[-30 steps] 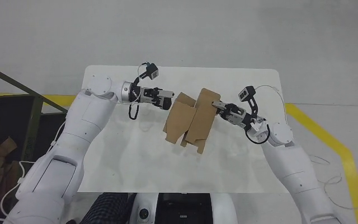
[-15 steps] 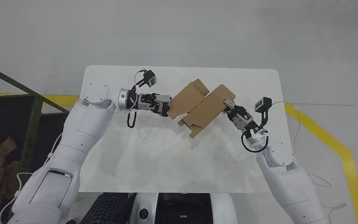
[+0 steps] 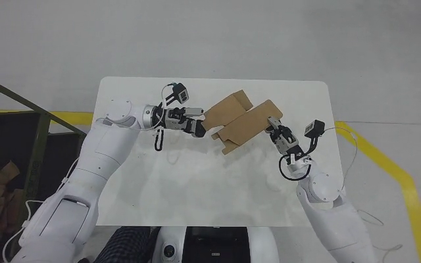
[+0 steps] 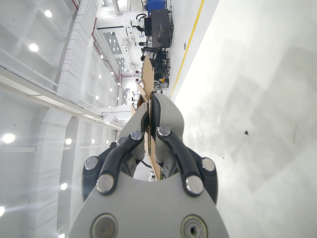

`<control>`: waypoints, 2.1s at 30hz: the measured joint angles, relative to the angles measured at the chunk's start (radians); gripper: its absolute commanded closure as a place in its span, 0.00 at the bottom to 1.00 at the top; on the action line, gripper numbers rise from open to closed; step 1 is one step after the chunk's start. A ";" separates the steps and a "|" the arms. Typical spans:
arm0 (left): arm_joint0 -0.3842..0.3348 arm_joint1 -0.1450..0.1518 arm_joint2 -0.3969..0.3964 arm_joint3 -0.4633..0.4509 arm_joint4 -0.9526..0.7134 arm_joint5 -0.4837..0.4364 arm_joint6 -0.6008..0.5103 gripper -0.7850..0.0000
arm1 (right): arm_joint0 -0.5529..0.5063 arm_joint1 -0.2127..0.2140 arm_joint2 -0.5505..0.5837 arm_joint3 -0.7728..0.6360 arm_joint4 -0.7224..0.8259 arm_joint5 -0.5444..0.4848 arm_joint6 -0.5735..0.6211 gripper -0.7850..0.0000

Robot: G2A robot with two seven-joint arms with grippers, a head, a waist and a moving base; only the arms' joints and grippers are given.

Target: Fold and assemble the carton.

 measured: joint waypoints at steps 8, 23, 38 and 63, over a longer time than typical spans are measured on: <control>-0.010 -0.012 0.012 0.019 -0.035 -0.005 -0.002 0.00 | -0.008 -0.007 0.003 -0.001 -0.041 0.004 -0.038 1.00; 0.004 -0.014 0.001 -0.001 -0.041 0.006 0.003 0.00 | -0.001 -0.026 -0.010 0.022 -0.090 0.000 -0.097 1.00; -0.014 -0.028 0.012 0.036 -0.050 -0.009 0.028 0.00 | -0.038 -0.034 0.013 -0.033 -0.145 -0.006 -0.103 1.00; -0.032 -0.045 0.022 0.077 -0.041 -0.004 0.042 0.37 | -0.055 -0.052 0.030 -0.038 -0.198 -0.007 -0.131 1.00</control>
